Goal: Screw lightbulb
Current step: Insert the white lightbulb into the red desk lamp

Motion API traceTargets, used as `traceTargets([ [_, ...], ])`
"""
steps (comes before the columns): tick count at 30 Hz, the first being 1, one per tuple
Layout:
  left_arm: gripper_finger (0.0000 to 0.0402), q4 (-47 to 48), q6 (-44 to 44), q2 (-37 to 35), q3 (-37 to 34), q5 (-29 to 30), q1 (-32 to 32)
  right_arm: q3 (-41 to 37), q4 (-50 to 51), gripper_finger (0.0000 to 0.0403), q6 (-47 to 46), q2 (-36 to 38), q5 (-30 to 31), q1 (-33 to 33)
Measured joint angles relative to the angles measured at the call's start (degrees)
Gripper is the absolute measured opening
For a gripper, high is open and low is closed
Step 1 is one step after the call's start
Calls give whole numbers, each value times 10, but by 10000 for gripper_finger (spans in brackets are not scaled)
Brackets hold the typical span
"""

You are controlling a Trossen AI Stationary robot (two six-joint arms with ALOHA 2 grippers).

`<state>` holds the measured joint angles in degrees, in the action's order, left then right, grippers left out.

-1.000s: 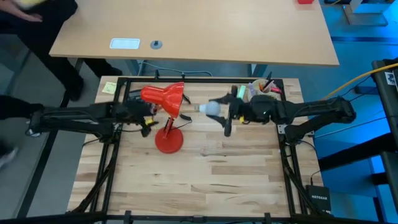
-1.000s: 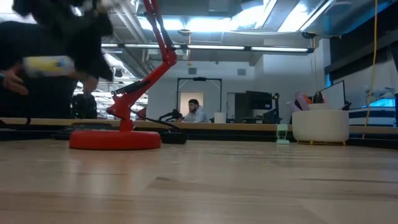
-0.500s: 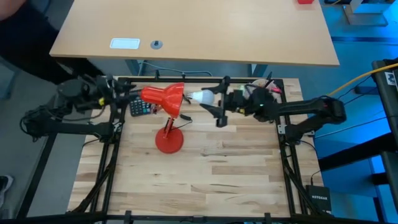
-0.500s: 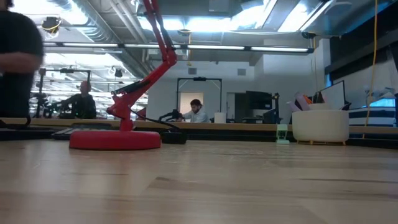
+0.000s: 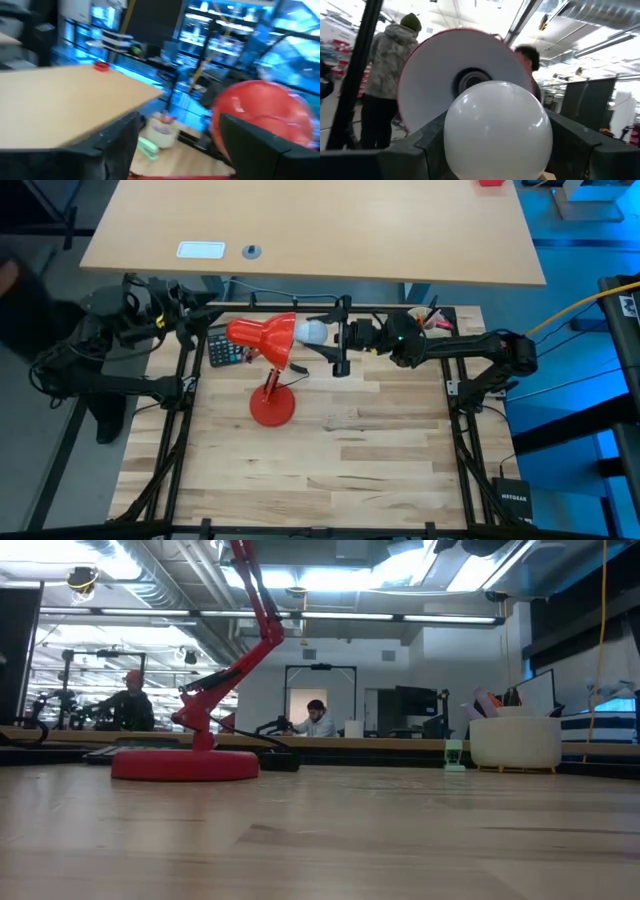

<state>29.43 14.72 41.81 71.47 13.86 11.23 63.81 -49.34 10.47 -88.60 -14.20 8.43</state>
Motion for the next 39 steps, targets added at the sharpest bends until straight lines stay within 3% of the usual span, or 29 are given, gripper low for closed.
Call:
traceTargets([
  [8,317,14,9,21,13,-35,0,0,8,257,-11,0,-20,-1],
  [13,320,19,30,40,33,-144,0,0,29,257,-12,0,-24,-1],
  [15,320,17,35,36,47,-161,-1,0,31,257,-12,0,-25,-1],
  [22,320,15,9,24,59,-124,0,0,29,257,-12,0,-30,-1],
  [33,320,-17,24,26,58,-119,-5,0,37,257,-12,0,-17,-1],
  [39,320,-12,43,33,58,-55,-4,0,53,257,-12,0,-4,-2],
])
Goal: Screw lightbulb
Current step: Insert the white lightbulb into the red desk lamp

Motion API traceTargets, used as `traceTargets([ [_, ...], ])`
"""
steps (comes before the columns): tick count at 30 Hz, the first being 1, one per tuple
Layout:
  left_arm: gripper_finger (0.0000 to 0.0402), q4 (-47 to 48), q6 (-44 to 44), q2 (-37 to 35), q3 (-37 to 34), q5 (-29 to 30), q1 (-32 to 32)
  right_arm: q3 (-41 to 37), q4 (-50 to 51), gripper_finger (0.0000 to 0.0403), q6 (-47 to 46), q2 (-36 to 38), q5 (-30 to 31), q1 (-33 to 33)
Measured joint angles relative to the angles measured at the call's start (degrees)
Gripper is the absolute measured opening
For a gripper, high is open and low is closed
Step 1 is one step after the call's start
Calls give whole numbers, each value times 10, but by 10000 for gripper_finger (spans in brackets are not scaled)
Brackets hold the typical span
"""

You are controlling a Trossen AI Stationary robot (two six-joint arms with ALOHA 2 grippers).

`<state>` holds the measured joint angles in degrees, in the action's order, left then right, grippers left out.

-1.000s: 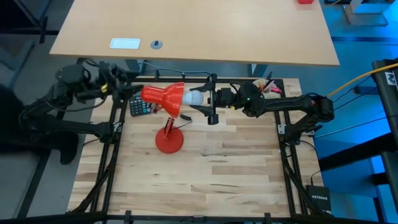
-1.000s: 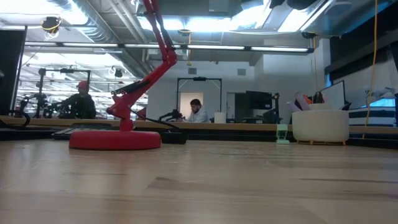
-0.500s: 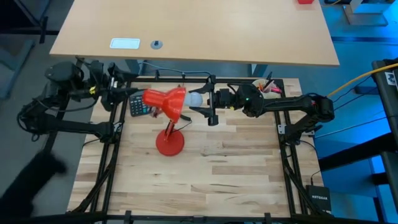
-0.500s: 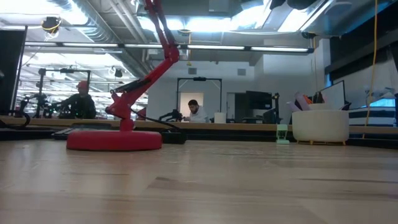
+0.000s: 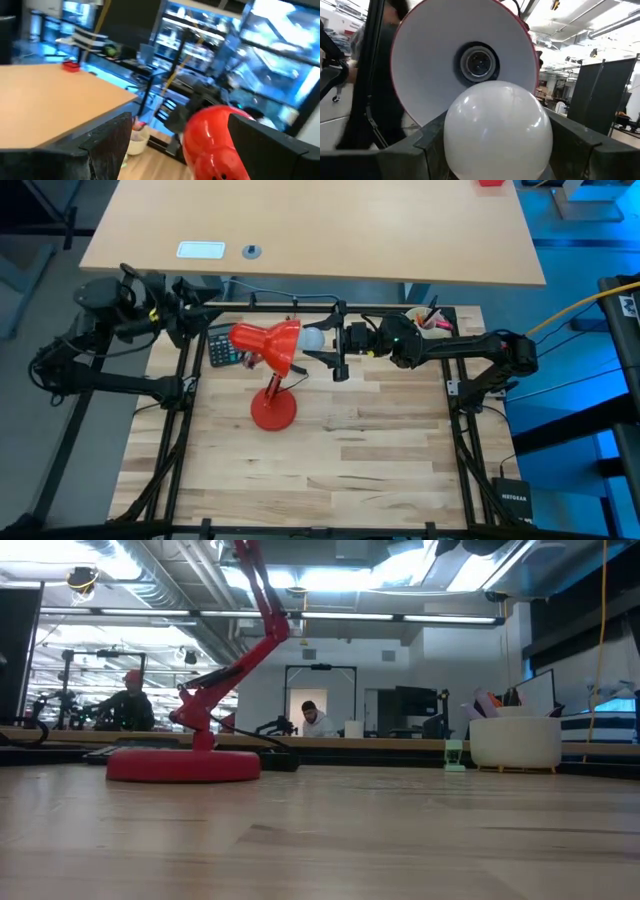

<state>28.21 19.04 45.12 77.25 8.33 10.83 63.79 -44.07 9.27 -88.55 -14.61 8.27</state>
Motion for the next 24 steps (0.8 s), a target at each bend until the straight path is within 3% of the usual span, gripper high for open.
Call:
traceTargets([
  [9,324,11,40,-14,0,11,0,0,1,257,0,0,0,0],
  [16,394,31,46,-10,0,9,0,0,1,257,2,0,0,0],
  [24,384,30,41,-28,0,28,0,0,1,257,1,0,0,0],
])
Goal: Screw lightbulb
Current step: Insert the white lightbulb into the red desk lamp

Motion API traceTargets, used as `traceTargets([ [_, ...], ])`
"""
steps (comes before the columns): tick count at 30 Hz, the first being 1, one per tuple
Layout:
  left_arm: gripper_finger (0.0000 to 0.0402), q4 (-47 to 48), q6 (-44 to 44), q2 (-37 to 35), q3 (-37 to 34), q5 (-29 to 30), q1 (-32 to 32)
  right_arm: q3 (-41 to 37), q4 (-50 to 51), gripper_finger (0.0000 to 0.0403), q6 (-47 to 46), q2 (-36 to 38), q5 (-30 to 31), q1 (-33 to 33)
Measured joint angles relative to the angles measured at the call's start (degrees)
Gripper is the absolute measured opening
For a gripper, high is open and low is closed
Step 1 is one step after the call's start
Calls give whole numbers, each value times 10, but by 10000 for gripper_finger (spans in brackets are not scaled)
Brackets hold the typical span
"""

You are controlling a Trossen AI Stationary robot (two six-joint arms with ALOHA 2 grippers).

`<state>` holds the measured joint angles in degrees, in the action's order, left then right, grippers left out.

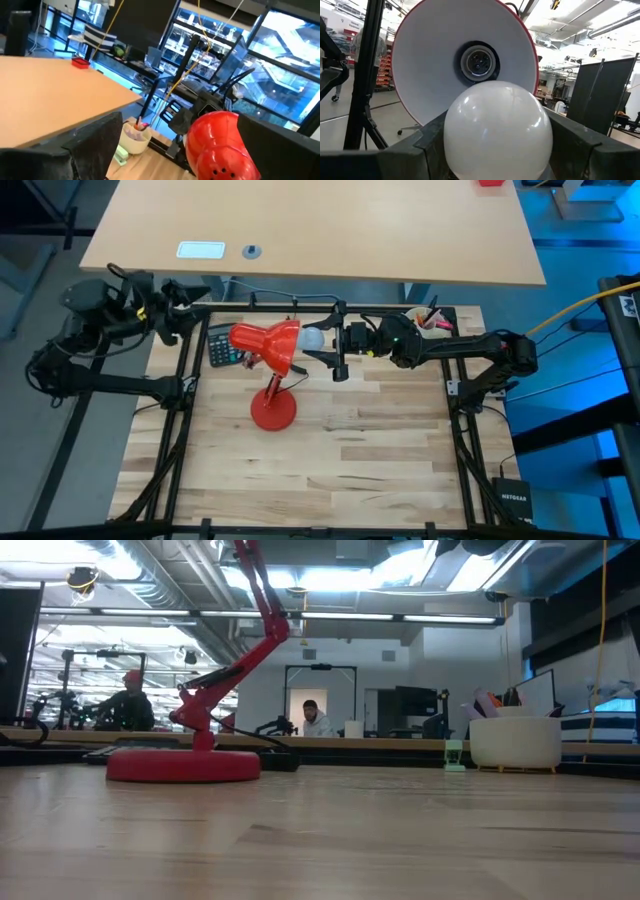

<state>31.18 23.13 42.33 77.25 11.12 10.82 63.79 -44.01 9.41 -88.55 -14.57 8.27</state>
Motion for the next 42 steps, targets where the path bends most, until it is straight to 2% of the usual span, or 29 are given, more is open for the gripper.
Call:
traceTargets([
  [6,383,22,12,9,0,-21,-1,0,0,257,1,0,0,0],
  [11,383,22,-10,57,0,-87,-1,0,0,257,1,0,0,0],
  [16,383,19,-17,82,1,-94,0,0,1,257,1,0,0,0],
  [26,383,-6,-24,63,0,-161,-1,0,0,257,1,0,0,0],
  [31,383,6,-29,68,0,-161,-1,0,0,257,1,0,0,0],
  [42,383,9,-25,128,0,-188,-1,0,0,257,0,0,0,0],
])
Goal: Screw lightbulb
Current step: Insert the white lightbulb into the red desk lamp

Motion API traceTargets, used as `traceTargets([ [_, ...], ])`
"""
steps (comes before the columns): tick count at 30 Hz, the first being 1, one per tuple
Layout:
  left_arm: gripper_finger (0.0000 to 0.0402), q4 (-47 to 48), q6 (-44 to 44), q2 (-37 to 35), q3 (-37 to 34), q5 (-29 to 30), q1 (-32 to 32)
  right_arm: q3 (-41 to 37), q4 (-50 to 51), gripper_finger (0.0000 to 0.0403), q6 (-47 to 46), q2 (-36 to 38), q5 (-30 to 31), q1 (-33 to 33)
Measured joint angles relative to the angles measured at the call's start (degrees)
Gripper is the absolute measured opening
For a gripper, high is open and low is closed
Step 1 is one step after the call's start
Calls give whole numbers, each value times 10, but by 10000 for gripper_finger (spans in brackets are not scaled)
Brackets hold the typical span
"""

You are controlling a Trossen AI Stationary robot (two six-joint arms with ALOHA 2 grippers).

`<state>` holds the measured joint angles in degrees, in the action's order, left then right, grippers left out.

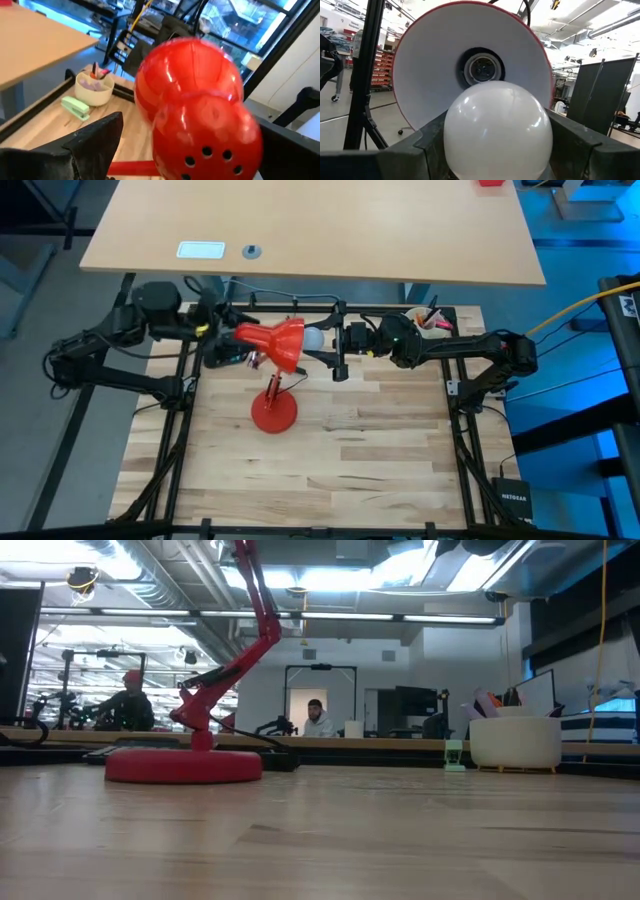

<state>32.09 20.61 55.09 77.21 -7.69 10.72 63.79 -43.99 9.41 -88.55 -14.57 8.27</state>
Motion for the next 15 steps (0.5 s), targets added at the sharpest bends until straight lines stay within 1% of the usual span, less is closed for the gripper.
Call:
traceTargets([
  [5,382,-23,-3,5,0,3,0,0,0,257,-1,0,0,0],
  [8,365,-30,-3,6,0,9,0,0,0,257,0,0,0,0],
  [11,323,-31,-3,5,0,12,0,0,2,257,6,0,5,0],
  [15,250,-34,-7,5,0,7,0,0,5,257,28,3,21,0],
])
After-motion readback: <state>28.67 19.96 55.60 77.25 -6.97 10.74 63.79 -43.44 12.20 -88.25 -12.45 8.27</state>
